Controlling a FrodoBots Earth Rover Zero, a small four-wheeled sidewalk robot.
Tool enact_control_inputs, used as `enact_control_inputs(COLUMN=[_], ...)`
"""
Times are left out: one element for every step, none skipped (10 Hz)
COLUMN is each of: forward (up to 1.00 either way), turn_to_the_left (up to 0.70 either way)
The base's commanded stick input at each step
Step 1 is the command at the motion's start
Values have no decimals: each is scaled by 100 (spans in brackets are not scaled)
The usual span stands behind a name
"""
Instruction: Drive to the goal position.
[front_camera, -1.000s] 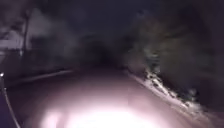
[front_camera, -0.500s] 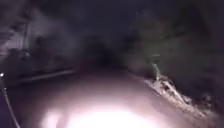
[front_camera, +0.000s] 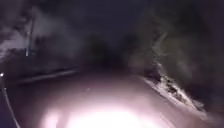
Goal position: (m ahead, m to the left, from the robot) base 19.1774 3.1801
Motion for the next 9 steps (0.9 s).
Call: enact_control_inputs(forward=[50, 50, 50, 50, 50, 50, 50, 50, 50], turn_to_the_left=[0, 0, 0, 2, 6, 7, 0, 17, 50])
